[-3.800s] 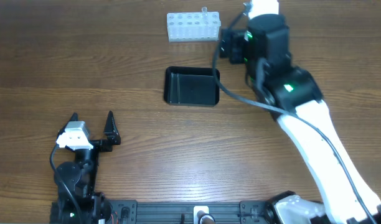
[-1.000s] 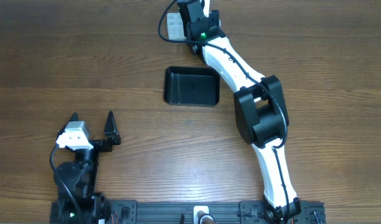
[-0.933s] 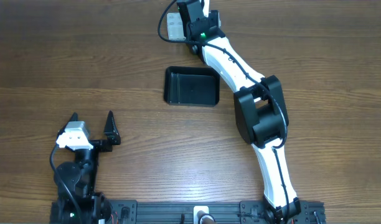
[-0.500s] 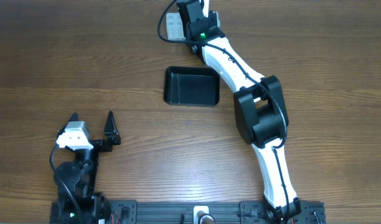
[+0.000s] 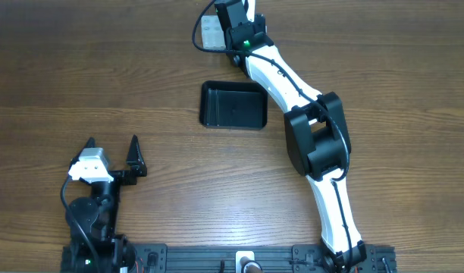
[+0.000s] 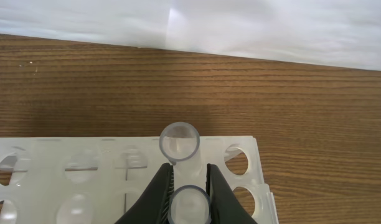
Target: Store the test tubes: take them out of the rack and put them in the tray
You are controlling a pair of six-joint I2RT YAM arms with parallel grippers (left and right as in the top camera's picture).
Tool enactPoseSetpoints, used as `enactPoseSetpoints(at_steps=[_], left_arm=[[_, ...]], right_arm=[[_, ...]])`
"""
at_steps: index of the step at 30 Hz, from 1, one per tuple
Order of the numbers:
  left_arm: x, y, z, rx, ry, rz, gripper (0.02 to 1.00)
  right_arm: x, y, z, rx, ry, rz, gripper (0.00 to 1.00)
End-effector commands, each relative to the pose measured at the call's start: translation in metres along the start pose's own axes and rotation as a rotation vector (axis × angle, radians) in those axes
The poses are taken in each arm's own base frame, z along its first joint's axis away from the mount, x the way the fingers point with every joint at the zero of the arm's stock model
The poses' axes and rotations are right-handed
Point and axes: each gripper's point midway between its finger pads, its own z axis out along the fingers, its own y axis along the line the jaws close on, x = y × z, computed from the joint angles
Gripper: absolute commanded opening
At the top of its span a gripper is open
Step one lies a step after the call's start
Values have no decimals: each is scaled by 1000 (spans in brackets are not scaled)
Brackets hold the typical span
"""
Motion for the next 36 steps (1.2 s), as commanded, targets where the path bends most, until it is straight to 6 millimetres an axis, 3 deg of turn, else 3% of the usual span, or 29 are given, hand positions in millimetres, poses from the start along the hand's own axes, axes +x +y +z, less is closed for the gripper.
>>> enactPoseSetpoints(at_steps=[1, 16, 36], left_arm=[[1, 3, 0, -13, -2, 14, 998], [1, 3, 0, -13, -2, 14, 1000], [1, 3, 0, -13, -2, 15, 996]], right_arm=[[-5, 4, -1, 8, -15, 9, 82], [-30, -1, -21, 4, -57, 31, 62], [-91, -14, -80, -29, -176, 92, 58]])
